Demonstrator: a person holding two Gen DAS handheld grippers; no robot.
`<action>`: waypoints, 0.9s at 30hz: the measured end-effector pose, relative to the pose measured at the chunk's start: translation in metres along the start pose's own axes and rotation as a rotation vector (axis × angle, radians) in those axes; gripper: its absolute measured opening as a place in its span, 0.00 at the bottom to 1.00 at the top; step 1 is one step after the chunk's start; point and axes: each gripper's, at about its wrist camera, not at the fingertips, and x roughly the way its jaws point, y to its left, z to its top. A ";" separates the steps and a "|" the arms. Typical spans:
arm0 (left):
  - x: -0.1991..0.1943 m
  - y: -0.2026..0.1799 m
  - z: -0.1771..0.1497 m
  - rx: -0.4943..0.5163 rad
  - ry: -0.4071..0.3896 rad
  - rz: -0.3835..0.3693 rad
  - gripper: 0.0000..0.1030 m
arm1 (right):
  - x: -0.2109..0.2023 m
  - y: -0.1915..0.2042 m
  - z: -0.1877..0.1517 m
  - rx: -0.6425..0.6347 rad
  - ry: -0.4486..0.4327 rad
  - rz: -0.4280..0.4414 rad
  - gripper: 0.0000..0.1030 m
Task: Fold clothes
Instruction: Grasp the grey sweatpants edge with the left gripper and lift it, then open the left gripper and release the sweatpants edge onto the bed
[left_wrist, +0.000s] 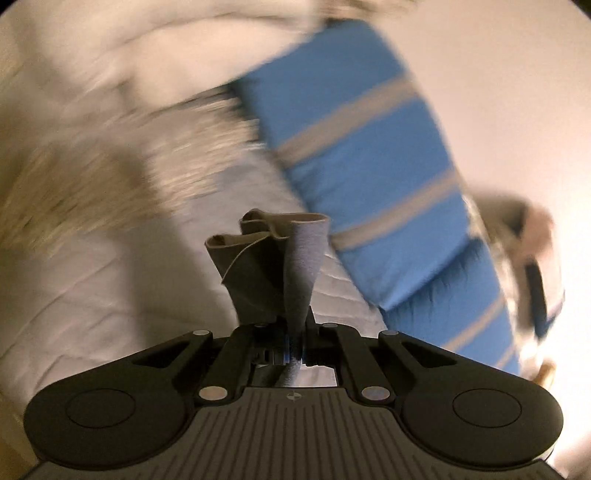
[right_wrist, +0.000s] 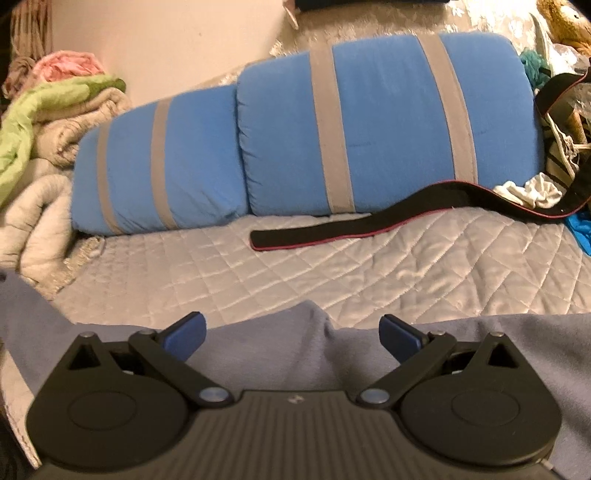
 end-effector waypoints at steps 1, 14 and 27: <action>-0.001 -0.020 -0.006 0.057 0.000 -0.007 0.04 | -0.002 0.001 0.000 -0.002 -0.008 0.004 1.00; 0.031 -0.211 -0.131 0.590 0.107 -0.148 0.04 | -0.012 0.002 -0.006 -0.042 -0.052 0.038 1.00; 0.085 -0.245 -0.219 0.745 0.281 -0.218 0.43 | -0.011 0.011 -0.012 -0.114 -0.038 0.020 1.00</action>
